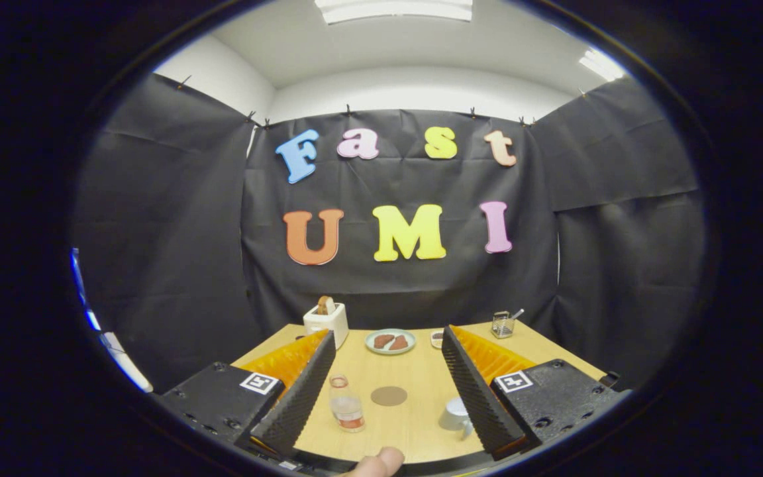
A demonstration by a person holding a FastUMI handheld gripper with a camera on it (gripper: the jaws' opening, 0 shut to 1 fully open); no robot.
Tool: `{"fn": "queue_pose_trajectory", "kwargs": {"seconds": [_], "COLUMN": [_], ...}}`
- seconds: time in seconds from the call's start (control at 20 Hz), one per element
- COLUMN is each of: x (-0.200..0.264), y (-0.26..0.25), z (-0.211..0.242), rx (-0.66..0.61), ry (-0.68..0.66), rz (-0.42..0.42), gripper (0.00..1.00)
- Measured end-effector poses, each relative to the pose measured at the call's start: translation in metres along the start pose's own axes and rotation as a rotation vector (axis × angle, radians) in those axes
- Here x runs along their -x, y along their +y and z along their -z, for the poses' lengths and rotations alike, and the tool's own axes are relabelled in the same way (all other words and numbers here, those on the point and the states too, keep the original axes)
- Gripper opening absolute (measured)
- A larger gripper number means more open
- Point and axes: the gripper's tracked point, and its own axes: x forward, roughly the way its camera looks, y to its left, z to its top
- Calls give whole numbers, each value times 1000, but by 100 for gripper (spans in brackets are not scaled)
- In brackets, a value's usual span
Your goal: Take the bottle from table, then pour the juice into the cup, finally place the bottle on the coaster
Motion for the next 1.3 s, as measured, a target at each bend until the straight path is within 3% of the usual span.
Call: {"fn": "queue_pose_trajectory", "kwargs": {"seconds": [0.45,1.05,1.3], "x": [11,-1,-7], "y": [-3,33,53], "z": [4,53,74], "rx": [3,-75,-48], "ry": [5,8,-30], "rz": [8,-46,-51], "gripper": [100,100,100]}}
